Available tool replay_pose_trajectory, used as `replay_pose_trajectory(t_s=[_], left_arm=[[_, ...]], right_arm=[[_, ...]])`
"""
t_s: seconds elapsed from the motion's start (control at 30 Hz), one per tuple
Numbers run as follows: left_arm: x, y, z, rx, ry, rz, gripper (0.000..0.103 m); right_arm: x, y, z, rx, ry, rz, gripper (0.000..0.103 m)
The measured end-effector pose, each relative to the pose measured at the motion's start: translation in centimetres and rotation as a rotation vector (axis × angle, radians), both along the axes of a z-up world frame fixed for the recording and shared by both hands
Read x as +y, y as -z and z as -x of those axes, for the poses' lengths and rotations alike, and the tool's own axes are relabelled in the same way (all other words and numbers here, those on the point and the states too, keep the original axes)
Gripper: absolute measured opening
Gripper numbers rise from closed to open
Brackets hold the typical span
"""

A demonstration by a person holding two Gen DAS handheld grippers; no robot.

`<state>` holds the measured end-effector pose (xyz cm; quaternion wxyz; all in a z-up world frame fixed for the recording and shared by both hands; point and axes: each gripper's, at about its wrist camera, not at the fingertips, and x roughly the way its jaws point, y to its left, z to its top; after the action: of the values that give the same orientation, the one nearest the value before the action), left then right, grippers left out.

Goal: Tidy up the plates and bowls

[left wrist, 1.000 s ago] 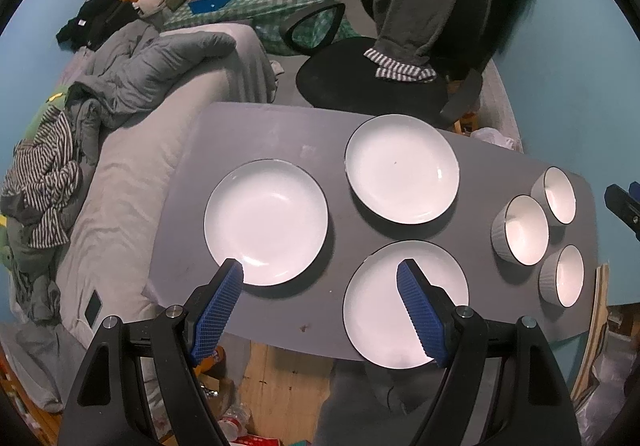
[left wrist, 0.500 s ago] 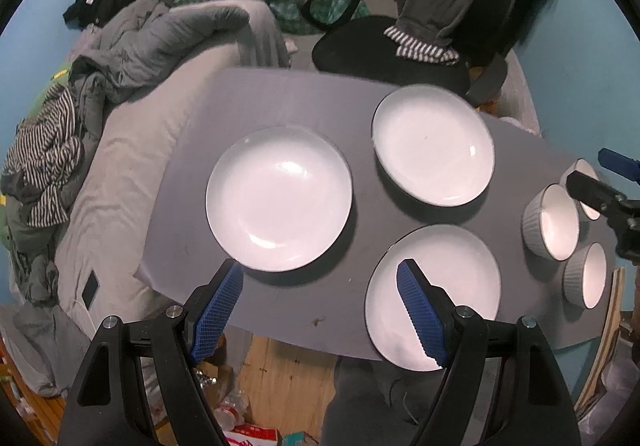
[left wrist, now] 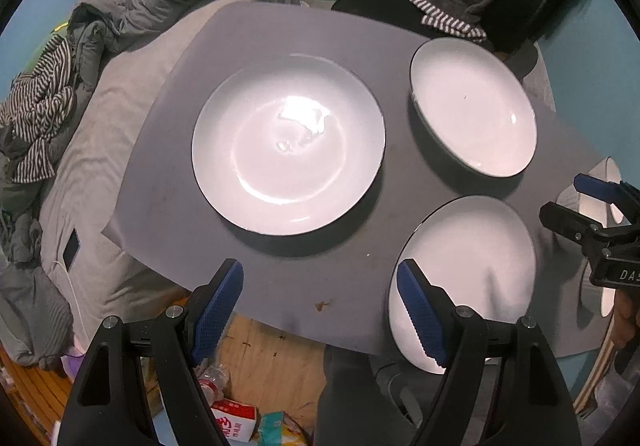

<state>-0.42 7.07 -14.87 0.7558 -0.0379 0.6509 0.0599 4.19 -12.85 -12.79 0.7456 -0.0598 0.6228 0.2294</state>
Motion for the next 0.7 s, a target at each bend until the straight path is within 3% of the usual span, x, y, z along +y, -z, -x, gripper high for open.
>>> replay_pose_trajectory(t_s=[0.27,0.5,0.7], left_arm=[[-0.8,3.3,0.6,0.059,0.036,-0.005,0.081],[-1.1,5.4,0.9,0.113,0.031,0.036,0.081],[-1.6,6.6,1.1,0.137,0.022,0.071,0.081]], right_arm=[[1.5,3.1,1.2,0.05,-0.08,0.035,0.1],[1.7,5.4,1.9,0.101,-0.101,0.062,0.096],[1.4,6.4,2.3,0.145,-0.106,0.056,0.085]])
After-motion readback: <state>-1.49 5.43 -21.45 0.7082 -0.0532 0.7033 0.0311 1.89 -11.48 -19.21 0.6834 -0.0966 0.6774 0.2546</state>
